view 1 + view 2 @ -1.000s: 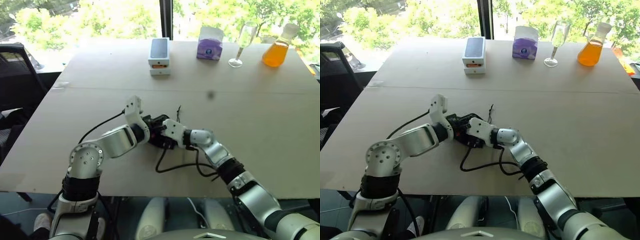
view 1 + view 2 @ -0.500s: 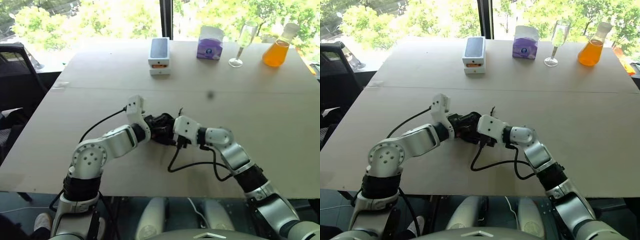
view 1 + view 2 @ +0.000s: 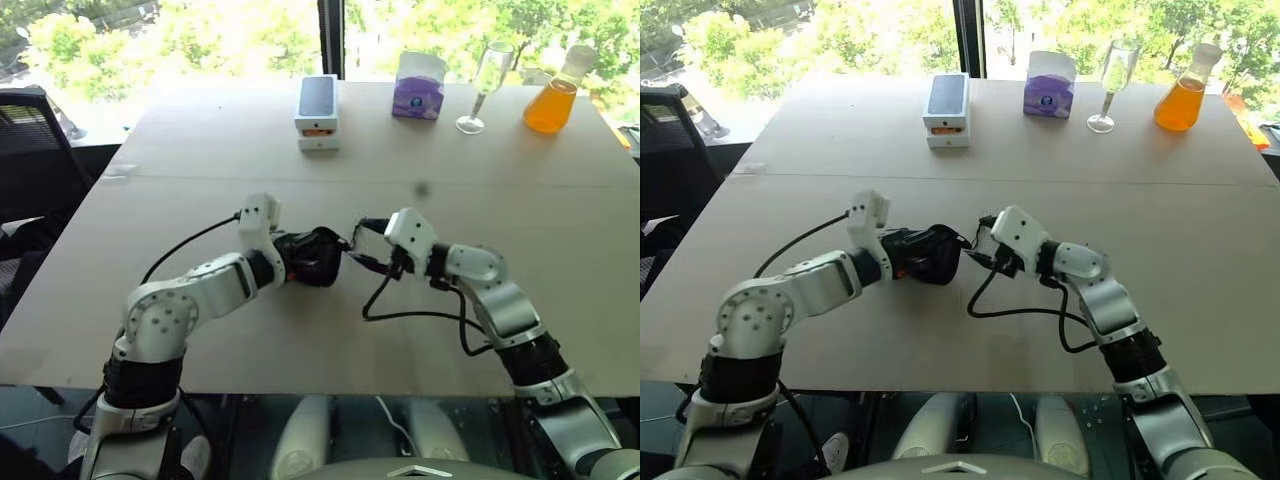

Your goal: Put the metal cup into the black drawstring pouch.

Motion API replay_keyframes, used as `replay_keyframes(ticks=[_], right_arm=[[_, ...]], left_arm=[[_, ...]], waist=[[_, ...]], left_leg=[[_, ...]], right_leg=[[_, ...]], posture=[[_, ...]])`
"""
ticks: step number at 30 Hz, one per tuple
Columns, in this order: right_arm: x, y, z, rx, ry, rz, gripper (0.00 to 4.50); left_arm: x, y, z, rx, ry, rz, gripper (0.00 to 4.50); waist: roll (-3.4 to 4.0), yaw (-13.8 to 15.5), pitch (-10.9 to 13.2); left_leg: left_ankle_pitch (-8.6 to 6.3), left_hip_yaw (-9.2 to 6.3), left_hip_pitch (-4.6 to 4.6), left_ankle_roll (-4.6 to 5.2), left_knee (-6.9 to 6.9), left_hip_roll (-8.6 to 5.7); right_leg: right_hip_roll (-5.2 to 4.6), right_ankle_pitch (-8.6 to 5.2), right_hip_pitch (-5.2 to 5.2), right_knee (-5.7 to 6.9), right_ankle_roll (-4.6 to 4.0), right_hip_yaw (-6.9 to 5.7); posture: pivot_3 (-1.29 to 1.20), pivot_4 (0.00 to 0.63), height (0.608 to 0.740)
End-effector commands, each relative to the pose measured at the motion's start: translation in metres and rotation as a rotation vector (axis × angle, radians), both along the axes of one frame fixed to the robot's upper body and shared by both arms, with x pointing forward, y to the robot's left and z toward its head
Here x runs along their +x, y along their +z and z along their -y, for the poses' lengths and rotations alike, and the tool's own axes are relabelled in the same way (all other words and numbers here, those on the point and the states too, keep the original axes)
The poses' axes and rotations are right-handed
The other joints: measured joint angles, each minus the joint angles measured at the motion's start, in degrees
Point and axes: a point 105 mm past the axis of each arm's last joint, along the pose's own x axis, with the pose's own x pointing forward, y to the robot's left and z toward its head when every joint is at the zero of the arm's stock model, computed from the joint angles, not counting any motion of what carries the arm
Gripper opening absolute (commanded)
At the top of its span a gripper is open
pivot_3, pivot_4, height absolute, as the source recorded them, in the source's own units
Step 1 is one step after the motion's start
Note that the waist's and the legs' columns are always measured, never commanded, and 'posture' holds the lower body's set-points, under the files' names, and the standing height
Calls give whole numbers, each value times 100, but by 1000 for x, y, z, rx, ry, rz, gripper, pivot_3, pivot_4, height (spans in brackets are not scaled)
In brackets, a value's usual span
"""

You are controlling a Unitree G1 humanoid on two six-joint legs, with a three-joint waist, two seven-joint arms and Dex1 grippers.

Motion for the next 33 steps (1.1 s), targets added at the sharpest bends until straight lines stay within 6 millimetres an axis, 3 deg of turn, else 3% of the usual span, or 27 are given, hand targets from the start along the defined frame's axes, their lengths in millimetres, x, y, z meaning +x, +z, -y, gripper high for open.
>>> replay_keyframes(ticks=[1,6,12,24,27,31,33], right_arm=[[5,8,8,-63,-33,125,3079],[10,-6,12,-147,-35,153,3079],[11,-25,0,-194,-26,203,3079],[29,-30,-53,-142,-81,371,3079],[32,-30,-55,-106,-95,353,2326],[37,-28,-51,-96,-134,375,388],[38,-28,-49,-90,-146,379,186]], left_arm=[[-8,5,-12,92,-9,88,0],[-26,-7,-20,197,-51,97,0],[-26,16,-21,95,-28,186,0],[-36,8,-29,153,-75,155,0],[-38,9,-30,153,-77,155,0],[-42,8,-33,152,-79,151,0],[-44,7,-33,153,-84,148,0]], waist=[[0,-6,0],[2,-3,1],[1,7,4],[-1,-19,11],[-1,-18,11],[0,-26,11],[0,-29,11]], left_leg=[[0,1,0,0,-1,0],[1,7,3,-1,-17,2],[-6,6,5,10,-21,7],[2,8,4,-3,-22,3],[2,7,4,-3,-22,2],[2,7,4,-3,-22,4],[2,7,5,-3,-22,5]], right_leg=[[0,0,0,-1,0,0],[-19,-1,-3,-8,-3,7],[-20,-2,-3,-8,-3,4],[-4,-1,-11,-7,-2,4],[-1,-1,-11,-7,-2,4],[-5,-1,-12,-5,-3,5],[-5,-1,-12,-5,-3,5]], posture=[[0,150,740],[0,150,740],[0,150,740],[0,150,740],[0,150,740],[0,150,740],[0,150,740]])
